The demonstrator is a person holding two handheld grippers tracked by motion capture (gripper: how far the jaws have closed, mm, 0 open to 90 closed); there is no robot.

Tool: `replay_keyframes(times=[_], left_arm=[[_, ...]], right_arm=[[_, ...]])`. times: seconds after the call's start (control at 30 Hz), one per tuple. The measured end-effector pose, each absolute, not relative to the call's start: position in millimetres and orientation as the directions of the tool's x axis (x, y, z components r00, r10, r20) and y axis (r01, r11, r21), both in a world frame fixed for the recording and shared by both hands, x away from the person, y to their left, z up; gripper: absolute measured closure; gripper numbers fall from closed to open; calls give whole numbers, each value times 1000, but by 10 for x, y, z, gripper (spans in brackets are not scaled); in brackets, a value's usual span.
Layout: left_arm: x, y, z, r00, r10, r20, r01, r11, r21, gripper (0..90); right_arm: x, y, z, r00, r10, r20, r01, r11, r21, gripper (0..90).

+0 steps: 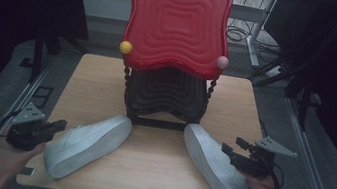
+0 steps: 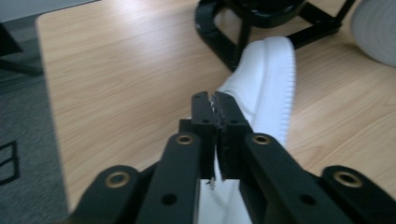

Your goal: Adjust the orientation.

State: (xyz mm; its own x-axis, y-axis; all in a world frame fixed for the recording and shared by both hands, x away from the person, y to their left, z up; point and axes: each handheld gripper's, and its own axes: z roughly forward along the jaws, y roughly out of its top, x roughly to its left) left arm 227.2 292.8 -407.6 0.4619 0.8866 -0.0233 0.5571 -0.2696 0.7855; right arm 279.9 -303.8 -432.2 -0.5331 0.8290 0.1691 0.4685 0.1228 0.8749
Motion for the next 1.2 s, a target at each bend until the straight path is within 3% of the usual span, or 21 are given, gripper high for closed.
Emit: replay_keyframes(times=[0.27, 0.4, 0.73, 1.2], left_arm=[[2329, 3209, -4161, 425, 904, -42, 634, -265, 726, 898], [2374, 3292, -4278, 423, 901, -97, 667, -237, 706, 898], [2472, 3211, -4585, 437, 890, -132, 723, -260, 640, 899], [2453, 3166, -4629, 432, 890, -143, 727, -250, 640, 899]], right_arm=[[2821, -2976, -4262, -544, 824, 160, 453, 127, 883, 341], [2829, -2962, -4264, -549, 821, 158, 450, 131, 883, 344], [2768, -2951, -4257, -546, 822, 165, 452, 123, 884, 350], [2803, -2950, -4294, -549, 819, 167, 455, 125, 881, 350]])
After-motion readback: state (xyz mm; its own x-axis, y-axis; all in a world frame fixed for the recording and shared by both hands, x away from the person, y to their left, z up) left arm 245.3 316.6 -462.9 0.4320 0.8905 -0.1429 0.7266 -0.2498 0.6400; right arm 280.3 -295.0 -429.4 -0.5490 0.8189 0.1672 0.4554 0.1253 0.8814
